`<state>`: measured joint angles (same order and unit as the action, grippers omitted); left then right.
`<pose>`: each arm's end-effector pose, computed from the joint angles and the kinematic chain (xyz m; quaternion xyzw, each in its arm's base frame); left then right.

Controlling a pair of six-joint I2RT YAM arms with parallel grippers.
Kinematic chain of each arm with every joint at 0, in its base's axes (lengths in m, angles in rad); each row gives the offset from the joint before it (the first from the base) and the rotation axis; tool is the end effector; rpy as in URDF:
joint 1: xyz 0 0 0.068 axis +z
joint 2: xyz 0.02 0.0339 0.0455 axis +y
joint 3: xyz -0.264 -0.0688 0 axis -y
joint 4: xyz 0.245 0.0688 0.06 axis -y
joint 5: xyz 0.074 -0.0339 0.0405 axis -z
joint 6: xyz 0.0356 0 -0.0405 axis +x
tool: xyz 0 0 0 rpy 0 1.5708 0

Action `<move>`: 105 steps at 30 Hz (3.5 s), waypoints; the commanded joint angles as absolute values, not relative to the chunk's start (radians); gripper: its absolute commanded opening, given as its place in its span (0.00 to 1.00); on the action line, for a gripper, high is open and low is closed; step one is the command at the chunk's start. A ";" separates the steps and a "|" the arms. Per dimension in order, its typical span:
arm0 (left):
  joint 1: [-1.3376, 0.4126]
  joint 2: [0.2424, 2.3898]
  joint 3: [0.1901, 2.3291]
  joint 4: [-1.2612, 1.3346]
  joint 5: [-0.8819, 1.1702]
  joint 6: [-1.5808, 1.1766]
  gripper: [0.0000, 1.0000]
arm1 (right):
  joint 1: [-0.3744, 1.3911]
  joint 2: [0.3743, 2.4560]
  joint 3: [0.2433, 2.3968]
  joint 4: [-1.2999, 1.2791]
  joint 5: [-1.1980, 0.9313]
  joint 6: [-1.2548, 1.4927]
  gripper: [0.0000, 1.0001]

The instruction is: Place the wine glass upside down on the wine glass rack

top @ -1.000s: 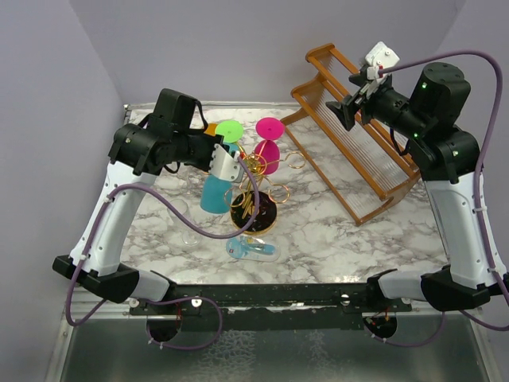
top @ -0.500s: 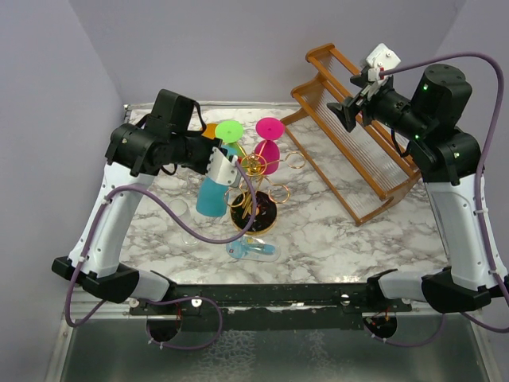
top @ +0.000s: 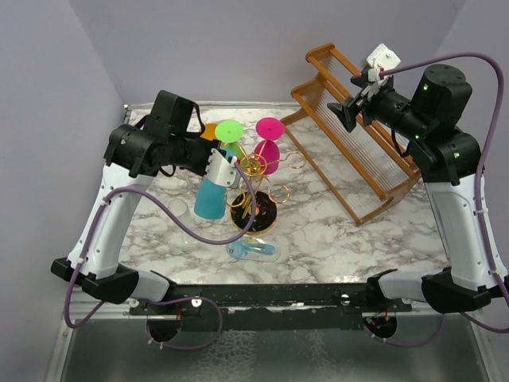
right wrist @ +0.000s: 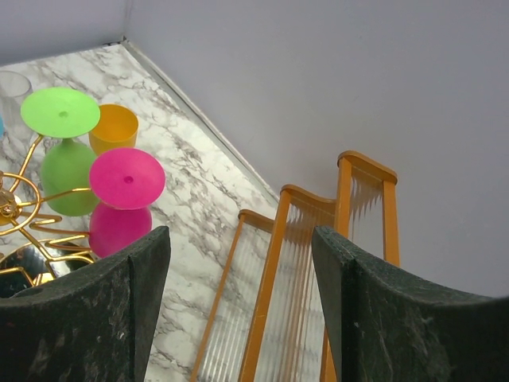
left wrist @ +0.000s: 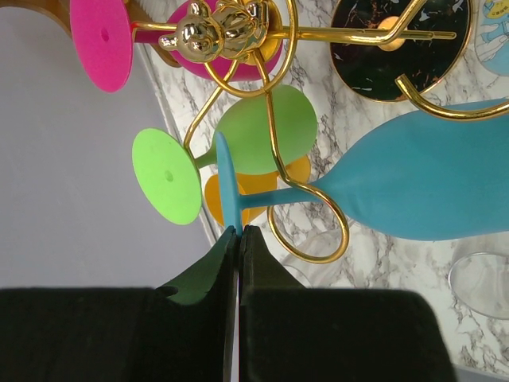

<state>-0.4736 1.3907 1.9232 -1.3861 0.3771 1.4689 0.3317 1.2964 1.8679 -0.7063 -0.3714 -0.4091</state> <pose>0.1931 -0.1137 0.4686 0.7965 0.4647 0.0103 0.3867 0.2116 0.0866 0.5362 -0.3812 0.6460 0.1139 0.6515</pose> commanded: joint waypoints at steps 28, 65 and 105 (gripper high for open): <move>-0.479 1.305 1.847 -1.417 0.342 1.350 0.05 | 0.319 1.276 1.863 -0.689 -0.376 -0.412 0.72; -0.479 1.243 1.746 -1.420 0.325 1.266 0.32 | 0.307 1.261 1.837 -0.678 -0.387 -0.409 0.74; -0.082 1.506 1.875 -0.737 0.121 0.103 0.95 | 0.307 1.384 1.818 -0.758 -0.323 -0.552 0.97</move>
